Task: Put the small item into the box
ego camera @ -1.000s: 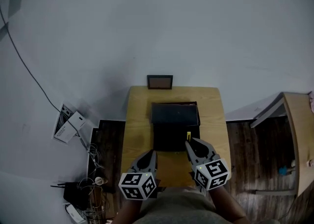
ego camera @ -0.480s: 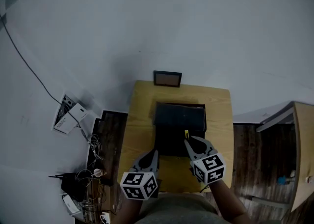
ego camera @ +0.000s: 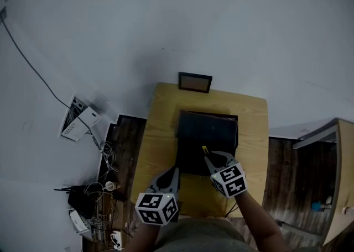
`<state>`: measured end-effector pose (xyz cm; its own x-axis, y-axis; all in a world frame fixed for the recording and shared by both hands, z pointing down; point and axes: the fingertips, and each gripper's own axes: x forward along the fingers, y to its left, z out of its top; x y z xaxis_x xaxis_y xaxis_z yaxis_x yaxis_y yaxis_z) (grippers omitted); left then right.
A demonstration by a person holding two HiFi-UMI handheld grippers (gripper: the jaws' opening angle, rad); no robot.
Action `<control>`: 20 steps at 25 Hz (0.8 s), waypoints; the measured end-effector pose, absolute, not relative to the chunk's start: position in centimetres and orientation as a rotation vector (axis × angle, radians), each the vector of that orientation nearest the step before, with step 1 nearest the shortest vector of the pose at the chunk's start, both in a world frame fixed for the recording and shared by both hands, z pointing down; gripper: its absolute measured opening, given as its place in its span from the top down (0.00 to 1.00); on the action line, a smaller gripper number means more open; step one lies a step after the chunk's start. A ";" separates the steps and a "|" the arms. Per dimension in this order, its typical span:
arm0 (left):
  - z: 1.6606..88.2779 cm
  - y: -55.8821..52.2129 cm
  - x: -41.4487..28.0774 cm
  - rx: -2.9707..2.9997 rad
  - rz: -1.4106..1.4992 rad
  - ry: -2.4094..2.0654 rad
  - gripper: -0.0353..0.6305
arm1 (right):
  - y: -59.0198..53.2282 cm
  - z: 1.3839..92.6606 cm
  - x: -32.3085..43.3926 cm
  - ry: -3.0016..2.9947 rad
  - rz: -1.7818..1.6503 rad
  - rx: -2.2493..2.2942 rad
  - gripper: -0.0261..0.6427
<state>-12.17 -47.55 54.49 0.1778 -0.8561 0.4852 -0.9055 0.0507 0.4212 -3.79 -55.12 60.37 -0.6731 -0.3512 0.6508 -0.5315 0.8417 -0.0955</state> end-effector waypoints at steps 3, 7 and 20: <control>54.6 -47.4 -12.2 1.780 0.095 -1.675 0.94 | -54.9 62.2 -4.5 -2.323 0.371 0.569 0.90; 55.1 -47.1 -12.4 1.763 0.107 -1.681 0.94 | -54.6 64.7 -5.3 -2.245 0.353 0.485 0.90; 55.2 -46.9 -12.7 1.767 0.128 -1.685 0.94 | -54.2 69.5 -5.8 -2.032 0.254 0.380 0.90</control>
